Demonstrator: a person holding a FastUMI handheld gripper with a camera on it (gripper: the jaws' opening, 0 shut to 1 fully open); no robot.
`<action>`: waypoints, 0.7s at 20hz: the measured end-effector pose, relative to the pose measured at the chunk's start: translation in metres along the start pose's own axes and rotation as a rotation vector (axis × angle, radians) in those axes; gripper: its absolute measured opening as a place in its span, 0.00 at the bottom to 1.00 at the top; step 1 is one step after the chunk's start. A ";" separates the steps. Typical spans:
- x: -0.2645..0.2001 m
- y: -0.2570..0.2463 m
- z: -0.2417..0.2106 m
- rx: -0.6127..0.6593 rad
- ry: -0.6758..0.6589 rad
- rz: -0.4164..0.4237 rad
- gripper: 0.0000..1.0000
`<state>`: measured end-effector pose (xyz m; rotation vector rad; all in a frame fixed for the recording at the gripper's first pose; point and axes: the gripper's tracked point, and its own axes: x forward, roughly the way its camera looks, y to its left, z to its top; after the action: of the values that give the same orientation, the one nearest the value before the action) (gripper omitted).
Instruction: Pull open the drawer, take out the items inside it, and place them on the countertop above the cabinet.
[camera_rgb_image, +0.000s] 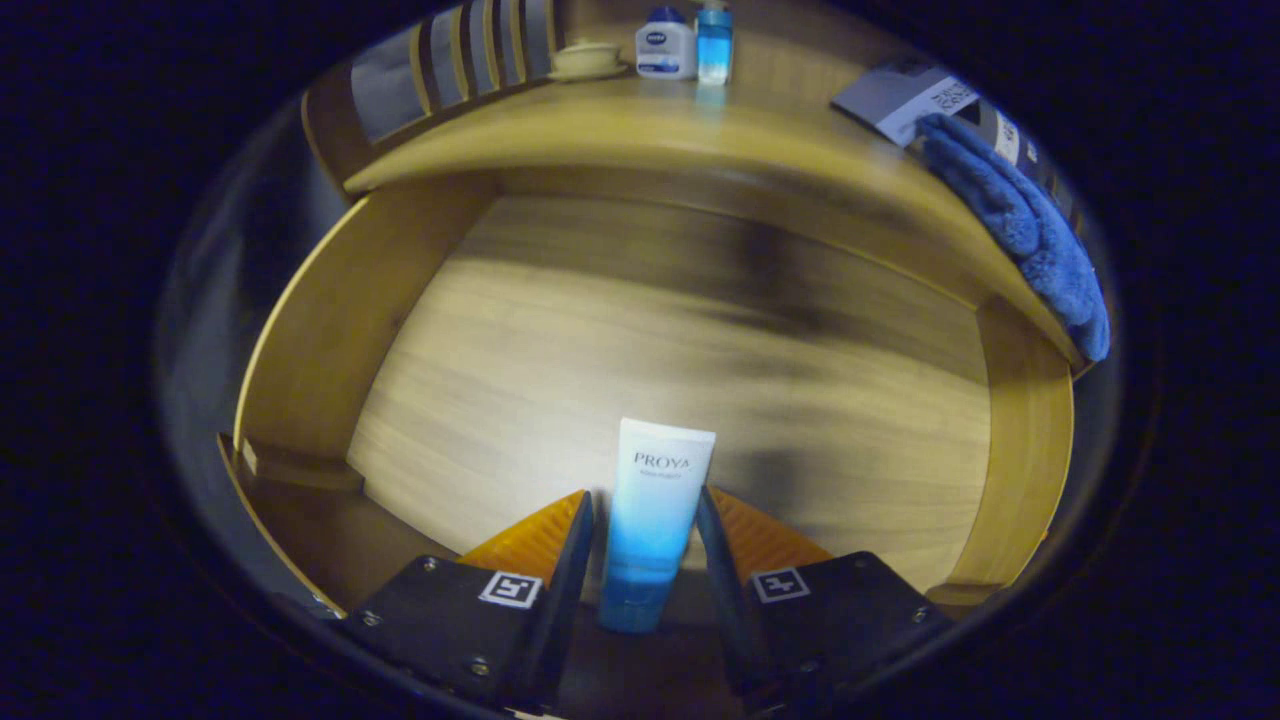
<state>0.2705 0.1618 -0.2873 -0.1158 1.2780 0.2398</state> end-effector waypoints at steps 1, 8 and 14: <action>0.003 -0.001 -0.003 0.005 0.015 -0.004 0.63; -0.014 -0.004 0.019 0.034 -0.095 -0.002 0.44; -0.067 -0.010 0.051 0.040 -0.255 -0.008 0.44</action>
<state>0.3028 0.1562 -0.2088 -0.0543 1.0275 0.2144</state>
